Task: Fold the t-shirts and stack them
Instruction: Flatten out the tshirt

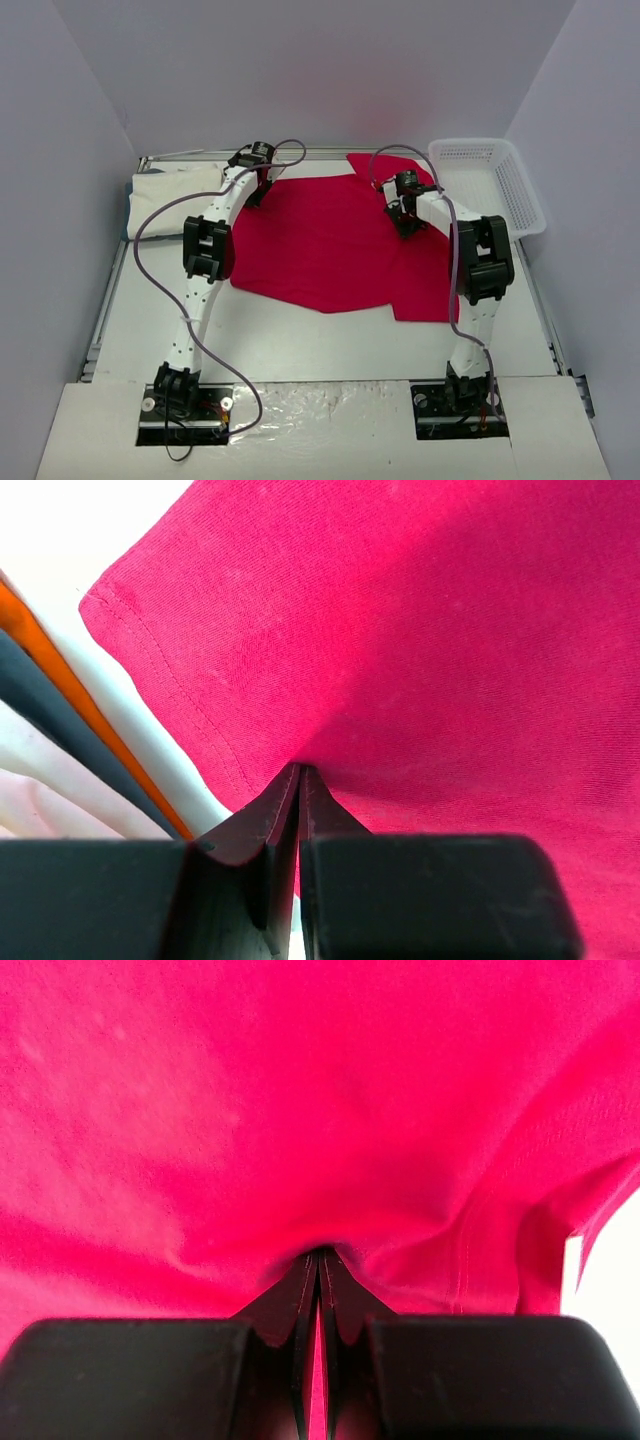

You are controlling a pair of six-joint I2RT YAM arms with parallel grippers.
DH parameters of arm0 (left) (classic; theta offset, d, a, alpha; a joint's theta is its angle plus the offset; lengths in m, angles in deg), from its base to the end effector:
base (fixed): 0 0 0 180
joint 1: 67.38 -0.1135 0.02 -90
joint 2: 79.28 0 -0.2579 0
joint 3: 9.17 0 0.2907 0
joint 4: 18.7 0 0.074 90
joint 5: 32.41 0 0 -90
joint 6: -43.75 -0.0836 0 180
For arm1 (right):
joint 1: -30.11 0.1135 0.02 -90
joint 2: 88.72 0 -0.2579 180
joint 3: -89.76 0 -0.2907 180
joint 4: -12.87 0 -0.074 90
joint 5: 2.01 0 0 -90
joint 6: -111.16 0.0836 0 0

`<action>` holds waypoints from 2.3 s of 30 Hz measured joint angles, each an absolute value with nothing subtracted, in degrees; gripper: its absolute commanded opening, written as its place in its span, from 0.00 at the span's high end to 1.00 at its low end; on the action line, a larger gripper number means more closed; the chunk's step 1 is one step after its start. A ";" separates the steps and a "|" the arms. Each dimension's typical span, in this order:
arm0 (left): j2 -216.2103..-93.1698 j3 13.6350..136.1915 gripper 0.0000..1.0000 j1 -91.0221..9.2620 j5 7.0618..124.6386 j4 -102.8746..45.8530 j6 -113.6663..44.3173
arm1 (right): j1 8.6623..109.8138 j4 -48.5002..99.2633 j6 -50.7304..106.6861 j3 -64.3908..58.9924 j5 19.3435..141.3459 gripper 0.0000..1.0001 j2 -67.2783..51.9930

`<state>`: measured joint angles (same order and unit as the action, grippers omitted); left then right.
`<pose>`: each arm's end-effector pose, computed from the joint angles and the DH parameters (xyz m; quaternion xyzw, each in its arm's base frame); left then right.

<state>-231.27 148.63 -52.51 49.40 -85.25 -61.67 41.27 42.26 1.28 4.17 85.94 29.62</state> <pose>0.5960 -0.1459 0.1273 0.2347 0.9363 0.0703 0.2516 0.4922 0.1001 0.0962 -0.2594 0.9129 -0.0070 0.3150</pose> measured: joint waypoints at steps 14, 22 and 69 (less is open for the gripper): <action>-234.57 152.26 0.98 -52.51 43.81 -78.51 -63.62 | 42.93 44.91 1.35 15.09 86.23 1.00 36.70; -233.19 149.52 0.91 -52.48 42.30 -75.37 -63.88 | 42.91 44.86 1.13 14.81 86.18 0.82 36.13; -168.06 54.53 0.72 -40.29 53.88 -48.40 -69.24 | 46.27 49.41 0.06 -16.66 73.99 0.64 8.77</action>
